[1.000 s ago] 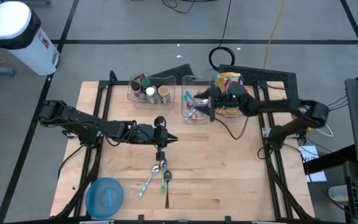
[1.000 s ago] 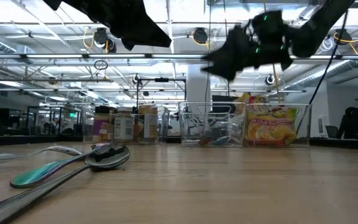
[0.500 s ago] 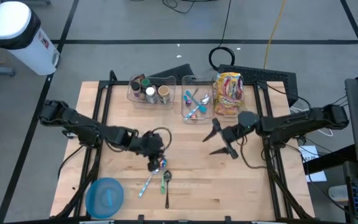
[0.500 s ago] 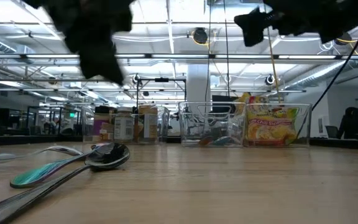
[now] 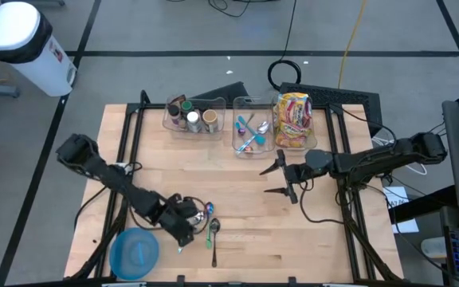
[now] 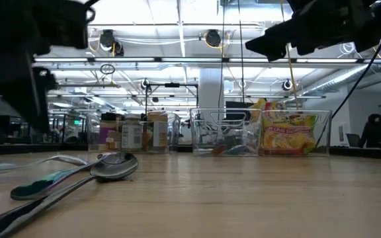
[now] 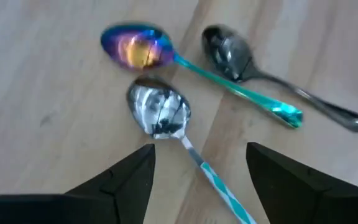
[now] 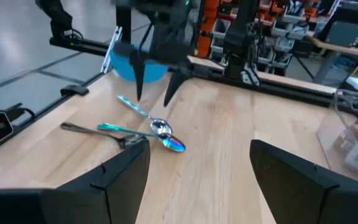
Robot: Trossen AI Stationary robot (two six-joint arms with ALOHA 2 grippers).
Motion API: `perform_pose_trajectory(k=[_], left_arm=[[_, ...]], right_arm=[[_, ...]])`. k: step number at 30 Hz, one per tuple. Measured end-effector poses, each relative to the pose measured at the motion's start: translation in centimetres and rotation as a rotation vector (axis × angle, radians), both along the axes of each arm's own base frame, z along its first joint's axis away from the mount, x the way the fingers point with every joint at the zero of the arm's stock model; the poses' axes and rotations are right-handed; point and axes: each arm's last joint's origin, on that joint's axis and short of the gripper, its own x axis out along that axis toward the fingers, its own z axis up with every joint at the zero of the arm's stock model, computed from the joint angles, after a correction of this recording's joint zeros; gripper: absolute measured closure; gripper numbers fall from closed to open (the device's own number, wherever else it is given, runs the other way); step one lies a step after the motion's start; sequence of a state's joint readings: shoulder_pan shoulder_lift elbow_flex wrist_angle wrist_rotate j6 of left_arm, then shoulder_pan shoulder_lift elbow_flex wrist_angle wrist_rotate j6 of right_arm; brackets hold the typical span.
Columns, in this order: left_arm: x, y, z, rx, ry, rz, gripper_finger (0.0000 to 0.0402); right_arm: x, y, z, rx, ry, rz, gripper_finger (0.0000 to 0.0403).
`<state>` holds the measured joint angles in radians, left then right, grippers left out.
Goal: Pick & Place Food Item
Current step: Put the silver spoon into the middle transparent bin
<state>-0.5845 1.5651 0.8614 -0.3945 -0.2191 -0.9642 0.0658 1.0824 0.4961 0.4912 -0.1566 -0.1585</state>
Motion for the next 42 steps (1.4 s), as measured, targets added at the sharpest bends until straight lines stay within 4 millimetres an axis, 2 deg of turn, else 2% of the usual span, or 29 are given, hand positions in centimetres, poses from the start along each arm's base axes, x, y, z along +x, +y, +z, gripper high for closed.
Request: perform_pose_trajectory(k=[6,10,16,25,30,35,40,42], left_arm=[[0.4,-0.5,-3.5,0.044,0.098,0.093,0.0152],[0.9,-0.1,-4.9,0.064,0.146,0.148,0.0166],[0.5,1.0,-5.0,0.08,0.214,0.269,0.0213],[0.1,1.5,-5.0,0.108,0.226,0.33,0.0383],[0.1,1.5,-4.9,0.124,0.226,0.295,0.0382],[0.1,1.9,-3.0,0.175,0.162,0.249,0.0392],[0.5,1.8,1.3,0.206,-0.025,0.22,0.0397],[0.4,2.1,2.3,0.256,-0.073,0.201,0.0397]], right_arm=[[0.0,0.0,0.2,0.002,-0.022,-0.002,0.0135],[0.0,0.0,0.3,0.027,-0.021,-0.007,0.0135],[0.1,0.0,0.3,0.049,-0.018,-0.011,0.0135],[0.1,0.0,0.3,0.051,-0.017,-0.012,0.0135],[0.1,0.0,0.3,0.051,-0.017,-0.012,0.0135],[0.1,0.0,0.3,0.05,-0.017,-0.012,0.0135],[0.1,0.0,0.3,0.118,-0.001,-0.022,0.0135],[0.1,0.0,0.2,0.14,0.007,-0.026,0.0135]])
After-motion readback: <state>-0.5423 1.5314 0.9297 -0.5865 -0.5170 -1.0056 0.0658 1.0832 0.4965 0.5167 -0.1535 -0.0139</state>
